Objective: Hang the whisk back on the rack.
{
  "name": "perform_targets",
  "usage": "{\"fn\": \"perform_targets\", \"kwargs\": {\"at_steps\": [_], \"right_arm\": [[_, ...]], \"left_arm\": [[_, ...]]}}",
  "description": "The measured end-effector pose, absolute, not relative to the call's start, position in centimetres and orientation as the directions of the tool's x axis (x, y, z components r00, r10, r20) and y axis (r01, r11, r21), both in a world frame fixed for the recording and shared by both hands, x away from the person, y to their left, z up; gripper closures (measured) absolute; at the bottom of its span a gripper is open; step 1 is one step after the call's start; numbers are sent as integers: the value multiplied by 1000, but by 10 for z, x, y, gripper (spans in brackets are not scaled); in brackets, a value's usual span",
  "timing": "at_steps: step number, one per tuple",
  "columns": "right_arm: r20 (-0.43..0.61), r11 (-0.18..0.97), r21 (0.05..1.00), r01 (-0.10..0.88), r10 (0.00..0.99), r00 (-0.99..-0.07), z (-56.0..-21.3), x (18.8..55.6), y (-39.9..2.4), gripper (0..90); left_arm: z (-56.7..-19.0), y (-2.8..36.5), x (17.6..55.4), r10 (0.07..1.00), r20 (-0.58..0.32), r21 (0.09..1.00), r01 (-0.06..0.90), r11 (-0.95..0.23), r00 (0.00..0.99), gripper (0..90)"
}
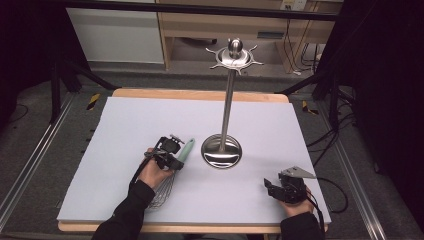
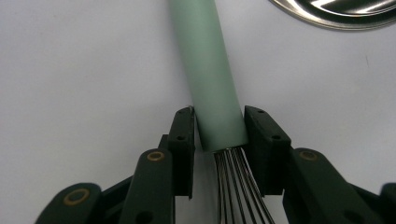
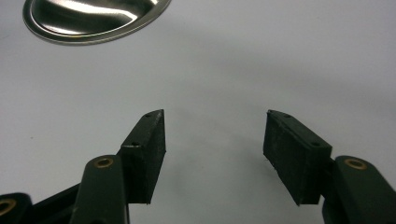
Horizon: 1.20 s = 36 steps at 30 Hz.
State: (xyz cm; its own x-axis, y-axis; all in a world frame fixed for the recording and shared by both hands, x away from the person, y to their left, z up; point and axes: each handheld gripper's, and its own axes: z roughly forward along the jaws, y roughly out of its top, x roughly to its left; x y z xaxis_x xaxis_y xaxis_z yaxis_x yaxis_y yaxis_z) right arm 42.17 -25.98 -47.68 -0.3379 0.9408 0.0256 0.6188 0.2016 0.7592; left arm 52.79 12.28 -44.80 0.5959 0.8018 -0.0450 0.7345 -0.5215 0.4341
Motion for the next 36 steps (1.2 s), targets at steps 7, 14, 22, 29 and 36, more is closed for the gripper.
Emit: {"fn": "perform_targets", "kwargs": {"at_steps": [7,14,22,29,36], "right_arm": [[38,190,758,624,942,-332,-476,421,-259,393],[40,187,759,624,943,-331,-476,421,-259,393],[41,187,759,623,942,-332,-476,421,-260,395],[38,187,761,622,943,-330,-476,421,-260,398],[35,187,763,619,944,-328,-476,421,-260,400]], "left_arm": [[-451,120,531,810,-48,424,747,-513,584,634],[-451,118,531,833,-46,420,767,-485,552,664],[-437,121,522,813,-54,485,727,-486,579,682],[-421,132,505,783,-62,567,668,-483,619,685],[-408,144,487,763,-54,641,608,-468,644,686]]}}
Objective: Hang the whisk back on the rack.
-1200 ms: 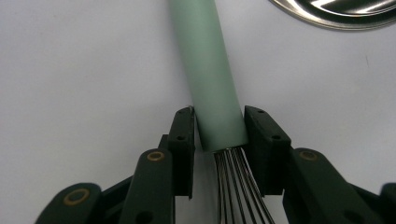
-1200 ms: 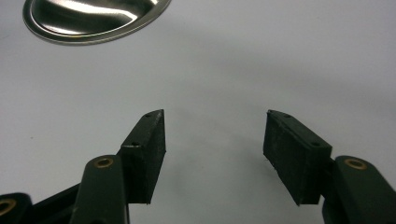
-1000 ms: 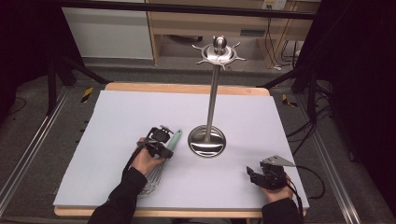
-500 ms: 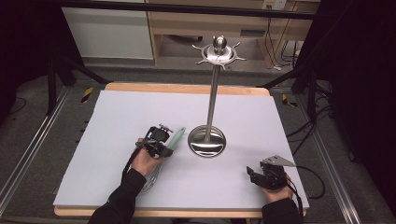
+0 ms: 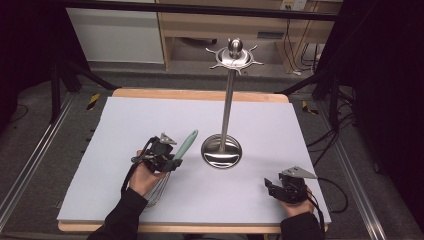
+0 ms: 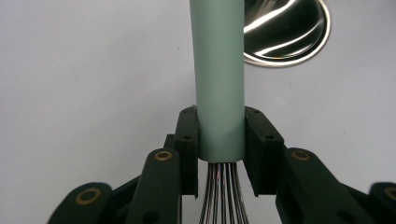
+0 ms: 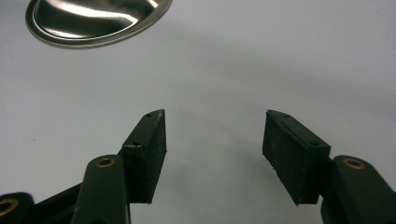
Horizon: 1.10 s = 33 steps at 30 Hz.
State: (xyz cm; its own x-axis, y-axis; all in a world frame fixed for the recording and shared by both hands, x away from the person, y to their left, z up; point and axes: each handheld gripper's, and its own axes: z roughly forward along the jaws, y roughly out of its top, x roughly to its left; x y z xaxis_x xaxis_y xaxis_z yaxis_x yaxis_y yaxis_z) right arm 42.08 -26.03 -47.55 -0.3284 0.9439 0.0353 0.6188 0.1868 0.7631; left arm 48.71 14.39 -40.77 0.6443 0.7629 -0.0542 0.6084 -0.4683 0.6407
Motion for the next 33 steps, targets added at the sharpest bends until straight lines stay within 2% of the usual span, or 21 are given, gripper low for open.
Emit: {"fn": "perform_targets", "kwargs": {"at_steps": [10,33], "right_arm": [[30,192,765,614,943,-332,-476,420,-260,401],[25,199,769,608,940,-340,-475,418,-260,402]], "left_arm": [[-392,165,464,754,-57,743,532,-406,655,687],[-365,197,432,777,-52,874,406,-269,627,687]]}}
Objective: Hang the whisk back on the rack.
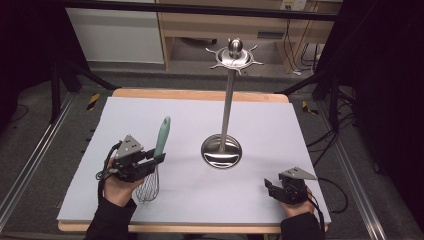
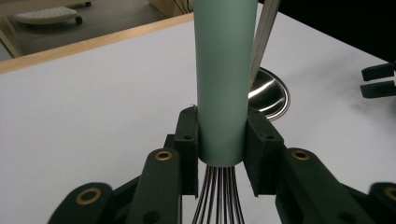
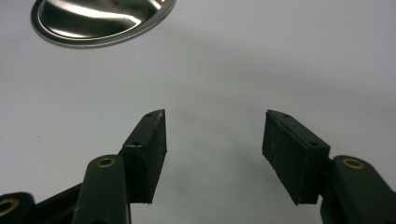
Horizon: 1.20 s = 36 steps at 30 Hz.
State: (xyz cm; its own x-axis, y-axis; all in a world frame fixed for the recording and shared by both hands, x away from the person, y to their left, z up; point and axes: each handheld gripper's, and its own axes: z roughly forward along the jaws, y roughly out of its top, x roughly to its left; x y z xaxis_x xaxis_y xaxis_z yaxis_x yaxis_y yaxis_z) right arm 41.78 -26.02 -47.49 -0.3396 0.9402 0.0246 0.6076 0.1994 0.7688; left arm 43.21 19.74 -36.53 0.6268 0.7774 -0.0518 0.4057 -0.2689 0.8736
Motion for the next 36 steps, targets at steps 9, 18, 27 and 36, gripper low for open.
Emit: {"fn": "perform_targets", "kwargs": {"at_steps": [9,18,27,36], "right_arm": [[28,193,774,603,941,-337,-474,418,-261,400],[23,188,779,598,945,-326,-474,418,-261,392],[8,202,778,596,944,-329,-475,419,-260,392],[9,200,777,596,944,-329,-476,419,-259,401]], "left_arm": [[-354,206,429,789,-50,904,364,-226,613,687],[-347,206,430,793,-43,921,332,-204,607,686],[-338,202,434,788,-39,934,304,-190,614,687],[-331,198,438,782,-48,941,292,-173,621,686]]}}
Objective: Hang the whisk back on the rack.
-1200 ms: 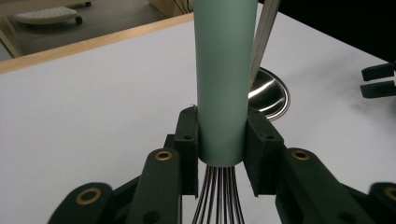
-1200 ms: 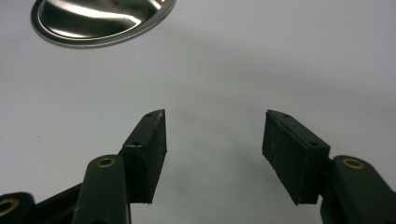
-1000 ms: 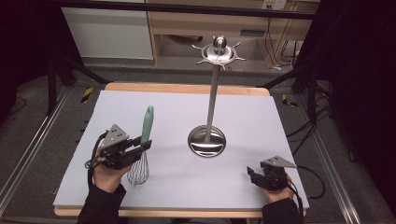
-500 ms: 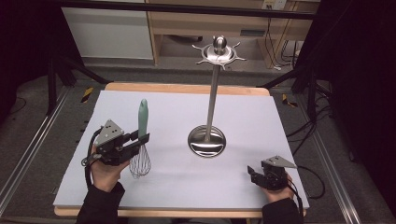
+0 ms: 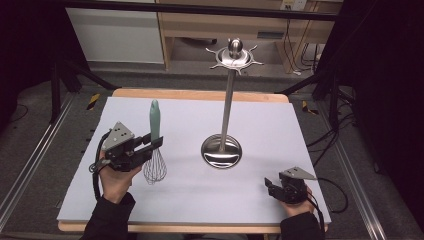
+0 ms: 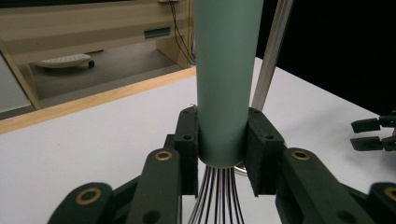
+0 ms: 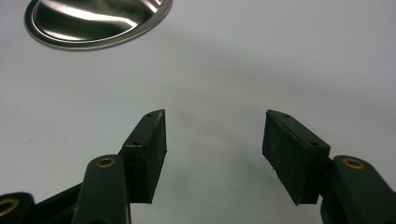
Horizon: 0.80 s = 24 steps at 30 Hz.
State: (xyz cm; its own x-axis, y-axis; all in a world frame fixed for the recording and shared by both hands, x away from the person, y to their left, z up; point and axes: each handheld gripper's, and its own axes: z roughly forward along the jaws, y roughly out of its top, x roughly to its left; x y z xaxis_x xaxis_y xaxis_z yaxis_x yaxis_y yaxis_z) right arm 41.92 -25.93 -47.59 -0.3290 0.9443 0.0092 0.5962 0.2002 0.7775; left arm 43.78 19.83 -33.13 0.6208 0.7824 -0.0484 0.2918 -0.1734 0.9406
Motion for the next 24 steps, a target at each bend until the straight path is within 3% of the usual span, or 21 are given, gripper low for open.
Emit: {"fn": "perform_targets", "kwargs": {"at_steps": [24], "right_arm": [[11,197,783,590,944,-329,-475,419,-259,401]], "left_arm": [[-296,161,452,736,-31,954,240,-181,676,686]]}}
